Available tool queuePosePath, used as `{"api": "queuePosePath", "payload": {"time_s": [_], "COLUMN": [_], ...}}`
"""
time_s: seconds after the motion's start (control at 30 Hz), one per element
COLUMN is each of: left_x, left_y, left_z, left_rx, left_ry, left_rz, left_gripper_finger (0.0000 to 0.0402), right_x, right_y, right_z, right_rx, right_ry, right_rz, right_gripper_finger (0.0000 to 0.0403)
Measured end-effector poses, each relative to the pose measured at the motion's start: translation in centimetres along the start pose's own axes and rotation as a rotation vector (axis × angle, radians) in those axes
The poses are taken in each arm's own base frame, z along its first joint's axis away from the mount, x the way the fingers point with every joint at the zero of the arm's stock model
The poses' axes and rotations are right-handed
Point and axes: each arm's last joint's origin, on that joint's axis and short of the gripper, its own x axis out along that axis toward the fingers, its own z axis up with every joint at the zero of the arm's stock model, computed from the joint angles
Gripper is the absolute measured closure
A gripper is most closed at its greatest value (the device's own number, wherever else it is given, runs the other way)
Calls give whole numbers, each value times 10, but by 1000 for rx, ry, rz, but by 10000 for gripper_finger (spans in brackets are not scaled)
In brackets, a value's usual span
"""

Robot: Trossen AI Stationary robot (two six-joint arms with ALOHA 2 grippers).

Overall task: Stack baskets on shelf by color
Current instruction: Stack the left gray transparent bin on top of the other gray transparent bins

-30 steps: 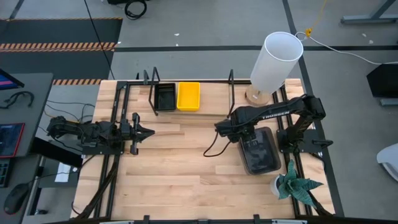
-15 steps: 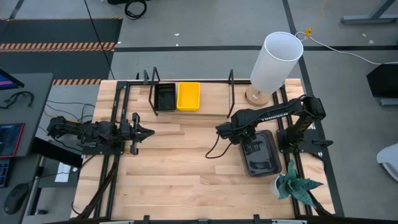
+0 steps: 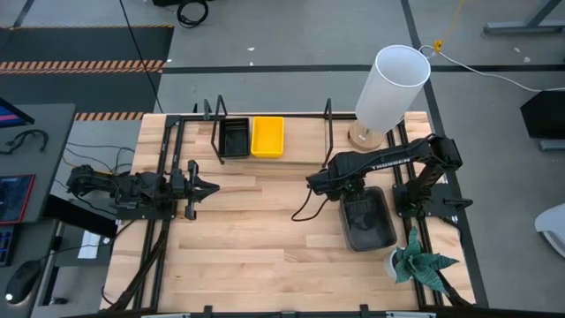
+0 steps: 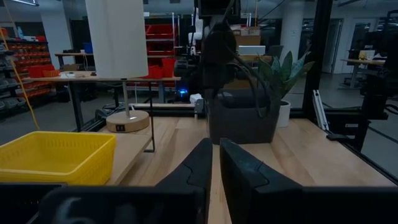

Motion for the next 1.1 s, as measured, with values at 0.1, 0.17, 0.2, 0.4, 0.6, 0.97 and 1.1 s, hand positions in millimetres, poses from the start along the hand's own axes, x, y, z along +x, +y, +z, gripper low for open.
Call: {"api": "queuePosePath", "payload": {"time_s": [0.1, 0.17, 0.2, 0.4, 0.6, 0.97, 1.1], "left_x": [0, 0, 0, 0, 0, 0, 0], "left_y": [0, 0, 0, 0, 0, 0, 0], "left_z": [0, 0, 0, 0, 0, 0, 0], "left_rx": [0, 0, 0, 0, -1, 0, 0], "left_ry": [0, 0, 0, 0, 0, 0, 0], "left_rz": [0, 0, 0, 0, 0, 0, 0], "left_gripper_finger": [369, 371, 373, 369, 362, 372, 374], "right_x": [0, 2, 5, 27, 44, 32, 22], "right_y": [-1, -1, -1, 0, 2, 1, -1], "right_z": [0, 1, 1, 4, 20, 60, 72], "right_rx": [-5, -19, -28, -62, -70, 69, 195], "right_ry": [-5, -9, -3, 2, -150, -593, -754], "right_rz": [-33, -48, -49, -51, -47, -35, -11], "right_gripper_finger": [246, 238, 235, 232, 233, 233, 233]}}
